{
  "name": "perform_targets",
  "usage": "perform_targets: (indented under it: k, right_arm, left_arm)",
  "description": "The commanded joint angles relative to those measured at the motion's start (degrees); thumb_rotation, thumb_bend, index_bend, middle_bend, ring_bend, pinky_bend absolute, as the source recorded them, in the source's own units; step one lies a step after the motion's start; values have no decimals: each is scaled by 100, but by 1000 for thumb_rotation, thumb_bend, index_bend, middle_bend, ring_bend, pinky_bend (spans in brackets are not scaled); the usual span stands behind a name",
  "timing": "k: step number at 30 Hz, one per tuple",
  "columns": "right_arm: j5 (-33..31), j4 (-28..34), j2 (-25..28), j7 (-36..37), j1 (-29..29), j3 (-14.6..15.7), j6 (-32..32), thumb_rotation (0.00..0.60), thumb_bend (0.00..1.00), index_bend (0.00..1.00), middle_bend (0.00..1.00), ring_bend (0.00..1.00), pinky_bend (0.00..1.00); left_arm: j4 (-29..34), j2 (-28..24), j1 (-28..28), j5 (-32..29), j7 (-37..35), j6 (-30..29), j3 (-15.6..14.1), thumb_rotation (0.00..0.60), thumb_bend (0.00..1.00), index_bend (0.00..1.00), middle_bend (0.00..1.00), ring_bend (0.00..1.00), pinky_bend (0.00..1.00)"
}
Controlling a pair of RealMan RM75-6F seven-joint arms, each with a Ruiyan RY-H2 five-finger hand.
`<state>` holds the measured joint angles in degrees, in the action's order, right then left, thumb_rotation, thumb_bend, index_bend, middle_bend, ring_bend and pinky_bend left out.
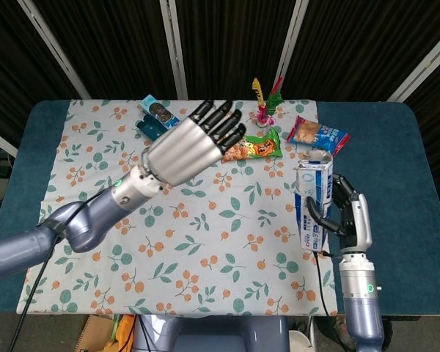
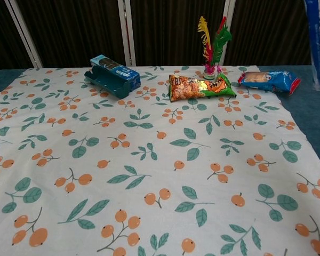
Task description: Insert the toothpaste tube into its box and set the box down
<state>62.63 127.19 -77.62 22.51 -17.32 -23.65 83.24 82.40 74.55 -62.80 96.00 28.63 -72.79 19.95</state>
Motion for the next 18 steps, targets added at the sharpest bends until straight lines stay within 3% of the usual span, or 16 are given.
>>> perform_targets:
  k: [1, 10, 15, 18]
  right_arm:
    - [90, -144, 140, 129, 66, -27, -74, 600, 415, 553, 577, 486, 424]
    - [167, -200, 98, 867, 290, -261, 132, 600, 415, 553, 577, 486, 424]
    - [179, -107, -12, 1142, 379, -473, 387, 600, 415, 551, 577, 487, 424]
    - [248, -122, -33, 1089, 403, -443, 425, 600, 416, 534, 577, 486, 424]
  left_arm:
    - [504, -477, 854, 53, -239, -605, -567, 600, 0, 339, 321, 276, 404]
    - [806, -587, 2860, -104, -807, -1710, -1988, 600, 0, 328, 323, 276, 403]
    - [532, -296, 3763, -303, -1293, -2097, -2543, 600, 0, 315, 323, 276, 403]
    - [340, -168, 4123, -367, -1531, -2123, -2800, 600, 0, 309, 317, 276, 403]
